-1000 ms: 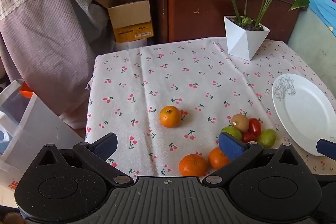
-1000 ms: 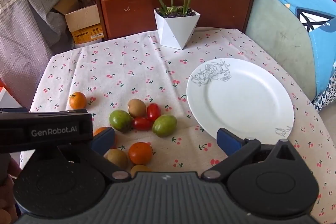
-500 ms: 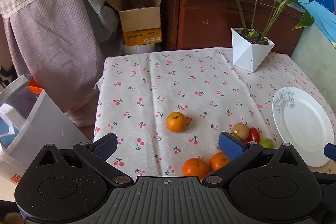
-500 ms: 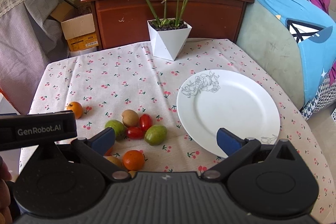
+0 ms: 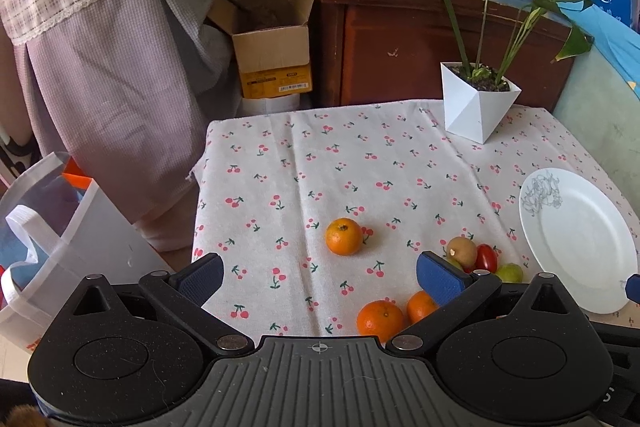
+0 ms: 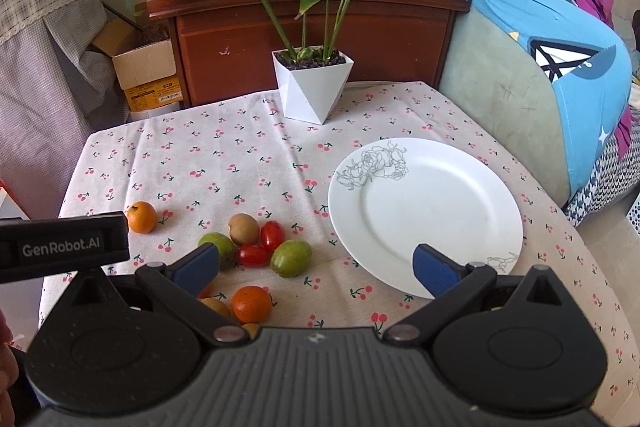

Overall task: Organize fruits
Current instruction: 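Move both tools toward the pile of fruit beside the white plate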

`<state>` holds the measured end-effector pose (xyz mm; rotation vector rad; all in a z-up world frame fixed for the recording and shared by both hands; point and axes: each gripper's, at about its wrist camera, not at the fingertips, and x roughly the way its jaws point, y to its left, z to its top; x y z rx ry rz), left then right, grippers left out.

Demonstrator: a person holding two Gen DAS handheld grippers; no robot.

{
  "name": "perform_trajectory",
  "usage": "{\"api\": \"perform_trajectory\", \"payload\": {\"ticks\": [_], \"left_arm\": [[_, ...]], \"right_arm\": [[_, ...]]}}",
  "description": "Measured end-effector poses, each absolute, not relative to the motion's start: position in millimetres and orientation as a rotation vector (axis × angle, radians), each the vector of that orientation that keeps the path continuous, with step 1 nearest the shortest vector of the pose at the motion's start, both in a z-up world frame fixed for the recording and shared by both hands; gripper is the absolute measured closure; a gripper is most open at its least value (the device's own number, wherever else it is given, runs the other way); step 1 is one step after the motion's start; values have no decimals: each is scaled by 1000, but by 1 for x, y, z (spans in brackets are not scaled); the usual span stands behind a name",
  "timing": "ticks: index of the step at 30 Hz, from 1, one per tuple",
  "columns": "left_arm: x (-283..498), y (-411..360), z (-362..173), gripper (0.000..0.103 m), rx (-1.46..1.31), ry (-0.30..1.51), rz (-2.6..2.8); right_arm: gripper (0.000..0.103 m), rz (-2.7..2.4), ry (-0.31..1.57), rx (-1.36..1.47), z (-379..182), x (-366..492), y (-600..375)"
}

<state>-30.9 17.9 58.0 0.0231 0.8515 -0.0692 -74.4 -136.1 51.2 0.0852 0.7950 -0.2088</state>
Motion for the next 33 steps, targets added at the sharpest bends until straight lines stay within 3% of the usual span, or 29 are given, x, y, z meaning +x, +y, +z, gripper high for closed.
{"api": "perform_trajectory", "payload": {"ticks": [18, 33], "left_arm": [[-38, 23, 49, 0, 61, 873, -68], [-42, 16, 38, 0, 114, 895, -72]], "right_arm": [[2, -242, 838, 229, 44, -82, -155], [3, -270, 875, 168, 37, -77, -148]]}}
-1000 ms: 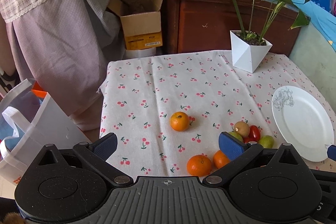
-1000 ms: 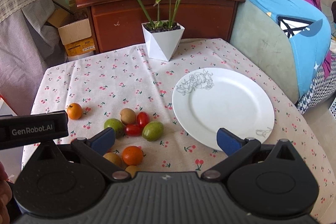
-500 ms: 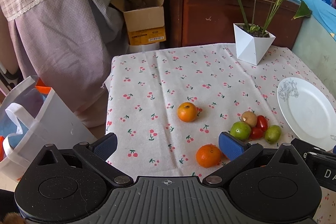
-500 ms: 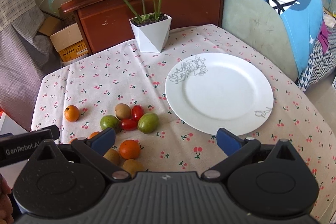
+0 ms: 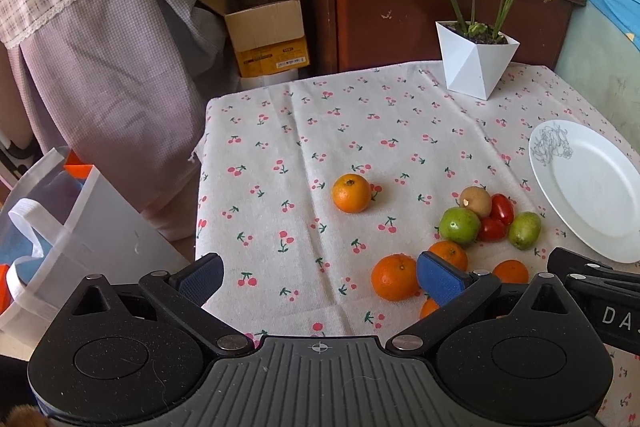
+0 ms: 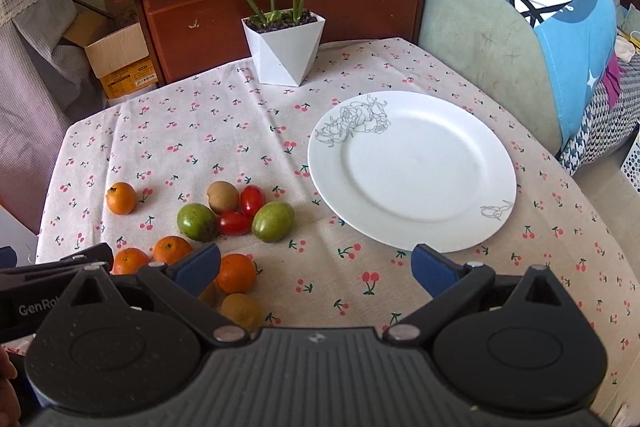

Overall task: Organize fruits
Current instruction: 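Move both tools toward the pile of fruit beside the white plate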

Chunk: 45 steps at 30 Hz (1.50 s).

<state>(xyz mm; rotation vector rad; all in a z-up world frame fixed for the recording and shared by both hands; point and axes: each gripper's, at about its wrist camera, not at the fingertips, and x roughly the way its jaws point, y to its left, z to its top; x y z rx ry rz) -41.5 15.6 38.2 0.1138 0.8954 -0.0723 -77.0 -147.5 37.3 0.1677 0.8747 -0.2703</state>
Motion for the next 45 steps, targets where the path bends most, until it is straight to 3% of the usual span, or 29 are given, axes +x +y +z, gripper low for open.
{"api": "perform_trajectory", "payload": {"ticks": [45], "left_arm": [[-45, 17, 32, 1, 106, 908, -78]], "right_arm": [[5, -258, 876, 163, 34, -79, -145]]}}
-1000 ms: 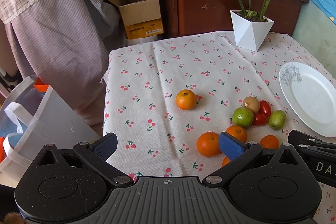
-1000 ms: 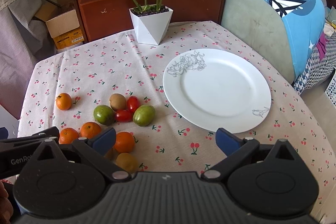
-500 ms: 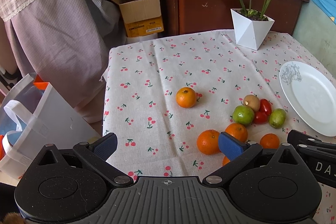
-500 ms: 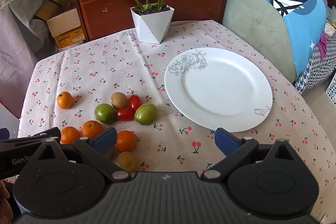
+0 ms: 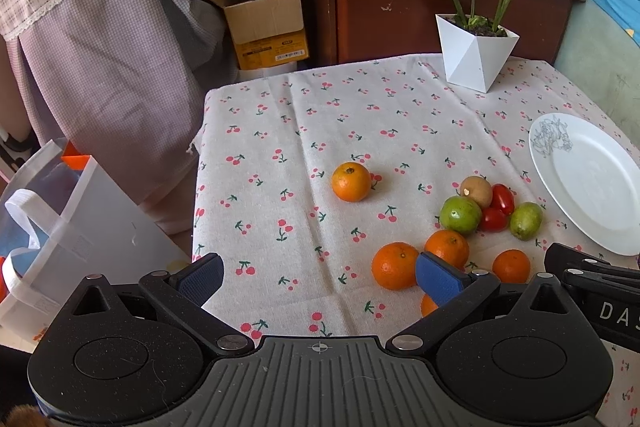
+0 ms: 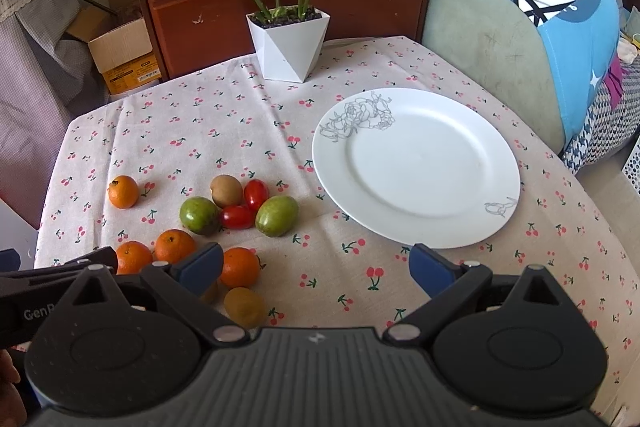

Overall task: Organize fruits
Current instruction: 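Move both tools toward the pile of fruit beside the white plate, then grasp a brown kiwi with the right tool while the left tool grasps an orange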

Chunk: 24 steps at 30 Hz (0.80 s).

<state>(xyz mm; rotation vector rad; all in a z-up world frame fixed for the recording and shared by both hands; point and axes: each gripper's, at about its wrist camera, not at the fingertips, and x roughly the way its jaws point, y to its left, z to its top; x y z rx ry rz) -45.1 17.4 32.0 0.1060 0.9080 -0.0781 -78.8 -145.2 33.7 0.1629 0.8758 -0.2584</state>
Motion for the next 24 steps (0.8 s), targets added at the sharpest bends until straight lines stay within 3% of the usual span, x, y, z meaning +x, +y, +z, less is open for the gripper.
{"api": "perform_trajectory", "payload": {"ticks": [13, 19, 24], "left_arm": [[-52, 21, 34, 1, 86, 889, -122], [-61, 24, 28, 1, 86, 905, -136], [-70, 22, 21, 2, 112, 907, -169]], "right_arm": [[9, -165, 832, 223, 28, -100, -167], [18, -69, 827, 301, 18, -116, -177], [39, 18, 833, 315, 9, -120, -170]]}}
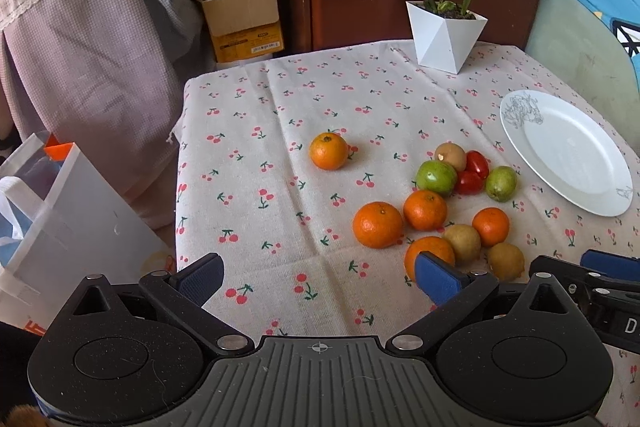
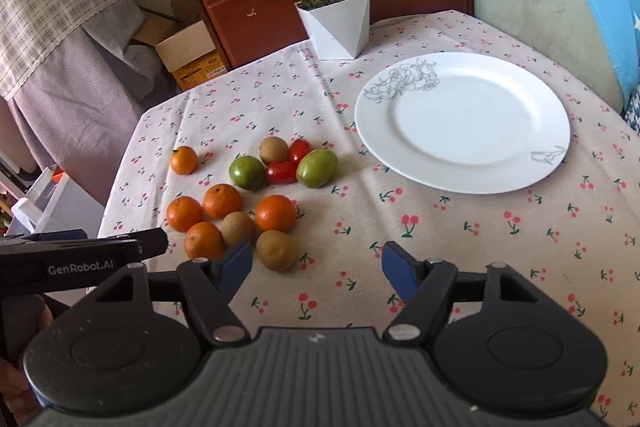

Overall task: Organize fruits
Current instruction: 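Grasp a brown kiwi with the right tool while the left tool grasps an orange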

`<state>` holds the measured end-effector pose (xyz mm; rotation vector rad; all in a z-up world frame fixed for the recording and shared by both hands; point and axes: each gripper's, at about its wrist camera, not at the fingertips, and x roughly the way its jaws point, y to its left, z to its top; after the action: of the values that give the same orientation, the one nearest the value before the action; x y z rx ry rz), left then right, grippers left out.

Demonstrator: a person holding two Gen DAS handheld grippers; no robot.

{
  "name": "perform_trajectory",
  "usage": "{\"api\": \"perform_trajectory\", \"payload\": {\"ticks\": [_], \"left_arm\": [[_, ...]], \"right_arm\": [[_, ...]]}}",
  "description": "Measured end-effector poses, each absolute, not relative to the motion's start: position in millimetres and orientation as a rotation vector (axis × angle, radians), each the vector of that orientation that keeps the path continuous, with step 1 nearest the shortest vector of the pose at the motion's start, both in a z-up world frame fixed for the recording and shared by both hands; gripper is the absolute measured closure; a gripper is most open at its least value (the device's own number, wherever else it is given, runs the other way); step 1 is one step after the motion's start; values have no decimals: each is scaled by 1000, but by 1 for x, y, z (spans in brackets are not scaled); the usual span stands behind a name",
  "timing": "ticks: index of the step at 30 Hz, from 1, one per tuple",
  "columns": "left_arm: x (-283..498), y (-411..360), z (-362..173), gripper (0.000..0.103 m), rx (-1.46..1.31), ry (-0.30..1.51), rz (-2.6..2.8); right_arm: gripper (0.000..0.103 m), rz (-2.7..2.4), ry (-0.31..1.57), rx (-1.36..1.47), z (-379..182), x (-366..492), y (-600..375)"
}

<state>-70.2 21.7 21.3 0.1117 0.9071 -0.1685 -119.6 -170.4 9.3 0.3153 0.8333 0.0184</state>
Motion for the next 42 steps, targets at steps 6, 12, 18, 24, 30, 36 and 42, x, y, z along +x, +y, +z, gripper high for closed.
{"api": "perform_trajectory", "payload": {"ticks": [6, 12, 18, 24, 30, 36, 42], "left_arm": [[-77, 21, 12, 6, 134, 925, -194], [-82, 15, 11, 10, 139, 895, -252], [-82, 9, 5, 19, 151, 889, -282], [-81, 9, 1, 31, 127, 895, -316], [-84, 4, 1, 44, 114, 860, -375], [-83, -3, -3, 54, 108, 839, -414], [-79, -8, -7, 58, 116, 816, -417]], "right_arm": [[56, 72, 822, 341, 2, -117, -168], [61, 103, 808, 336, -3, -112, -165], [71, 111, 815, 356, -12, -106, -165], [80, 136, 810, 342, -11, -104, -161], [80, 121, 816, 340, -7, -104, -165], [79, 95, 823, 349, -9, -103, -171], [76, 104, 835, 364, -12, -101, -170]]}}
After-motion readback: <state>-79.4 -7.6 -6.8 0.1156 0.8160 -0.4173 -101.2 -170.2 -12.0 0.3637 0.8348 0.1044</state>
